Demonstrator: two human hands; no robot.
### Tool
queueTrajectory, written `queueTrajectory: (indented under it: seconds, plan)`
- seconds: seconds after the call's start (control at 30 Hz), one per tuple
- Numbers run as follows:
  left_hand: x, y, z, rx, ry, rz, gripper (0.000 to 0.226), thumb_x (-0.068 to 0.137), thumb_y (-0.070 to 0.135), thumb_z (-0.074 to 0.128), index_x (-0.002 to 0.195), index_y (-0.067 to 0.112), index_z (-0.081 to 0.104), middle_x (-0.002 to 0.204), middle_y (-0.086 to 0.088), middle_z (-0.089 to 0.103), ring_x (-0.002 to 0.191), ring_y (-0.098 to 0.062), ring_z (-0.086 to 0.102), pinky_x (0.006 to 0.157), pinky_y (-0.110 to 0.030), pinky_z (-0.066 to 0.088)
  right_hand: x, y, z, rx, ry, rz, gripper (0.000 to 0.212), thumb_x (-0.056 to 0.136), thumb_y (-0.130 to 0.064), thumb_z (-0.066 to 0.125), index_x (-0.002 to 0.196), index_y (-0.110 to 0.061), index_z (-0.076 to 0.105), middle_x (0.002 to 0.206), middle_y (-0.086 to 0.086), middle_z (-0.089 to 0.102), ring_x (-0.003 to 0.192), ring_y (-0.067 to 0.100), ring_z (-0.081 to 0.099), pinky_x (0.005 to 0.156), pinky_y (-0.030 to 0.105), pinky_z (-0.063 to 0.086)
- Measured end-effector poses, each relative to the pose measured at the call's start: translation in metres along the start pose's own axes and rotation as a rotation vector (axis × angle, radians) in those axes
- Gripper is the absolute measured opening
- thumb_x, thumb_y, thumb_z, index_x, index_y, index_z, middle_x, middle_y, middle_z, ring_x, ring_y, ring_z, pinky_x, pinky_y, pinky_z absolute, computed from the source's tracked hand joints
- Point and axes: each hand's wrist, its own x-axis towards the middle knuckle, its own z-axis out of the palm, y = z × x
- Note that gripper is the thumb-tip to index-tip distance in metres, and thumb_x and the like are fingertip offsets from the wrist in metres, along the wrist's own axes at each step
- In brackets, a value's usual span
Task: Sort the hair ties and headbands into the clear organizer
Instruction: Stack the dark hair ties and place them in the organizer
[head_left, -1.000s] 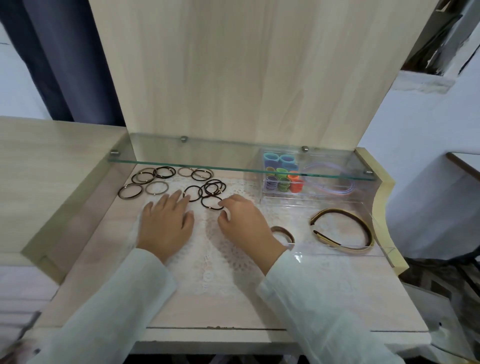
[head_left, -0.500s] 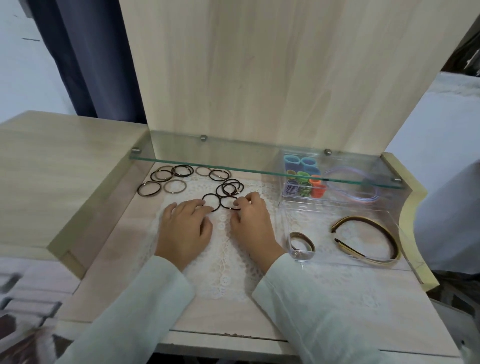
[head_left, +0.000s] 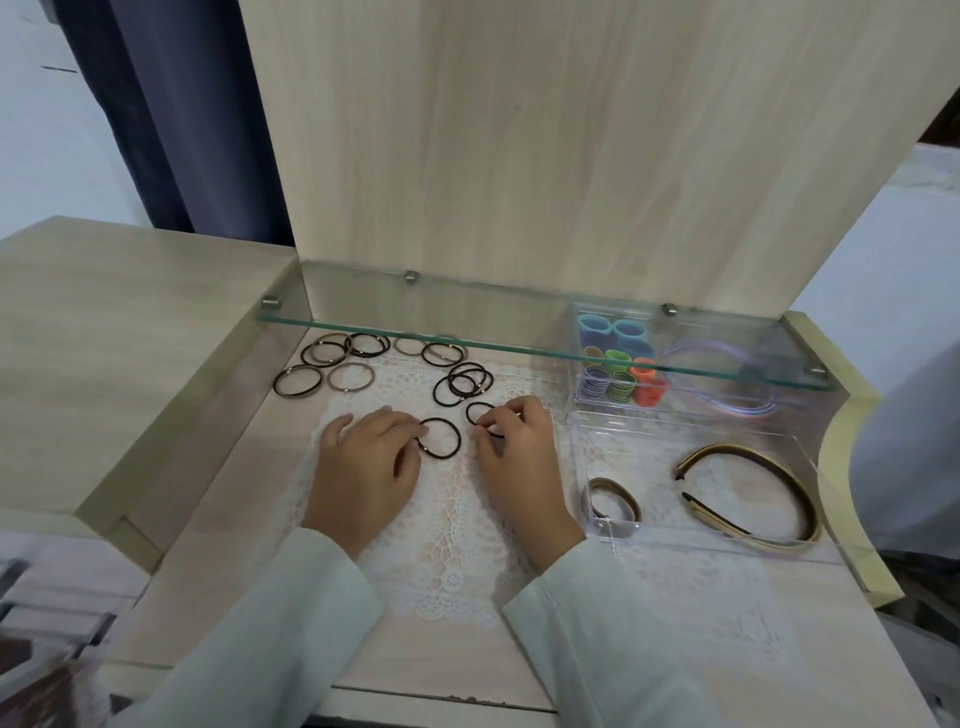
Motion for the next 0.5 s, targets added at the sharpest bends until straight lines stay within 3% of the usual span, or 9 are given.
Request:
queueTrajectory:
  seconds: [0.07, 0.17, 0.37, 0.5]
  plan:
    - [0.0003, -0.0013, -0.001, -0.035, 0.024, 0.047, 0.026, 0.088, 0.033, 0.05, 0.093, 0.028, 0.075, 0.096, 0.016, 0.069, 0.093, -0.01, 0.066, 0.095, -0.045, 0.042, -0.0006, 0.0011, -0.0003, 0.006, 0.037, 0.005, 0.006, 0.087, -0.013, 0.066, 0.09, -0.009, 0.069, 0.095, 0.002, 0.053, 0.091, 0.017, 0.049, 0.074, 0.025, 0.044]
    - [0.0014, -0.0018, -0.0001, -0.081, 0.027, 0.078, 0.019, 0.088, 0.033, 0.057, 0.092, 0.028, 0.075, 0.093, 0.017, 0.066, 0.088, -0.007, 0.064, 0.091, -0.041, 0.043, 0.0009, 0.0042, -0.0003, 0.047, 0.022, 0.025, 0.009, 0.088, -0.013, 0.065, 0.095, -0.01, 0.07, 0.092, 0.002, 0.057, 0.087, 0.018, 0.054, 0.075, 0.026, 0.046]
    - [0.0015, -0.0046, 0.0037, -0.137, -0.061, 0.003, 0.029, 0.089, 0.038, 0.049, 0.101, 0.027, 0.073, 0.111, 0.014, 0.068, 0.116, -0.012, 0.061, 0.104, -0.047, 0.04, 0.0018, 0.0064, -0.0037, 0.11, -0.053, 0.081, 0.015, 0.085, -0.006, 0.066, 0.098, -0.006, 0.073, 0.097, 0.0, 0.057, 0.094, 0.015, 0.056, 0.086, 0.024, 0.048]
    - [-0.0001, -0.0019, 0.0022, -0.144, -0.058, -0.01, 0.029, 0.088, 0.042, 0.049, 0.096, 0.027, 0.073, 0.112, 0.014, 0.069, 0.122, -0.011, 0.058, 0.108, -0.045, 0.034, 0.0013, 0.0077, -0.0021, 0.082, -0.017, 0.066, 0.015, 0.082, -0.004, 0.066, 0.096, -0.003, 0.071, 0.098, 0.003, 0.056, 0.09, 0.017, 0.056, 0.083, 0.025, 0.049]
